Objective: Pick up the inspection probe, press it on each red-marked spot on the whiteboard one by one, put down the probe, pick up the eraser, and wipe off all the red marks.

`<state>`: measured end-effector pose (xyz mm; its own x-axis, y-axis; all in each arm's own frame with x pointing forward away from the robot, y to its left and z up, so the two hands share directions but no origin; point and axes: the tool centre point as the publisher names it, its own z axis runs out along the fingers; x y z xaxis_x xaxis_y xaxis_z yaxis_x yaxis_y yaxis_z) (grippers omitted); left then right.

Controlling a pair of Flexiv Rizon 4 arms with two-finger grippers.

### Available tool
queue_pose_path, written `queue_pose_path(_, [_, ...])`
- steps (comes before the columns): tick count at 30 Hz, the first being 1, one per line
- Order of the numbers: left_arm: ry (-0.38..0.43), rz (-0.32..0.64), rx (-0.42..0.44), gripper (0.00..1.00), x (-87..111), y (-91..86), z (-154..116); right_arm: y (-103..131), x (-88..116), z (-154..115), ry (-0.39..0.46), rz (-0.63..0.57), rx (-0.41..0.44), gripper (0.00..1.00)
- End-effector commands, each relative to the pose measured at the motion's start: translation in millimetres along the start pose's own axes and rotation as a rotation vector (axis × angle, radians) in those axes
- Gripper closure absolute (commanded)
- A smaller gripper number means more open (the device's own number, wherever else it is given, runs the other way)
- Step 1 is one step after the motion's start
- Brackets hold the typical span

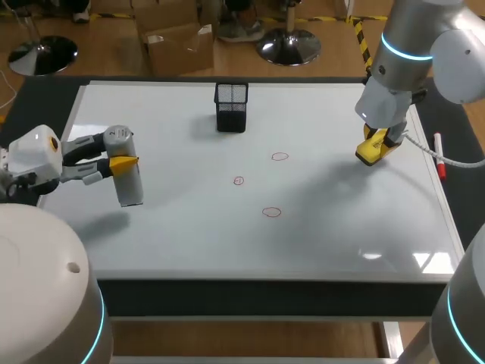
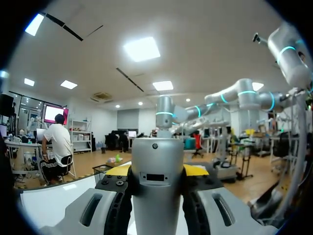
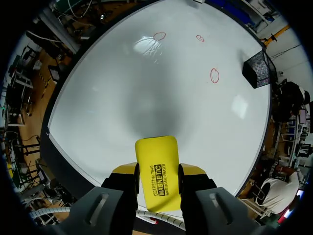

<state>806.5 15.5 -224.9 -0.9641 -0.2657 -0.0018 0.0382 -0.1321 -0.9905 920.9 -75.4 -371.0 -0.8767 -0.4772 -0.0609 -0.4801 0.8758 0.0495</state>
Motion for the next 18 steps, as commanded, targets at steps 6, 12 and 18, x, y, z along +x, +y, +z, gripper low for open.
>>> queue_pose_path(6, [-0.001,0.001,0.0,1.0,0.3,-1.3,0,11,-4,1,0.025,-0.036,0.013,1.0])
queue_pose_path(12, [-0.001,0.001,0.0,1.0,0.3,-1.3,0,58,-24,-5,0.028,-0.163,0.048,1.0])
queue_pose_path(18, [-0.001,0.001,0.0,1.0,0.3,-1.3,0,103,-47,-8,0.033,-0.286,0.059,1.0])
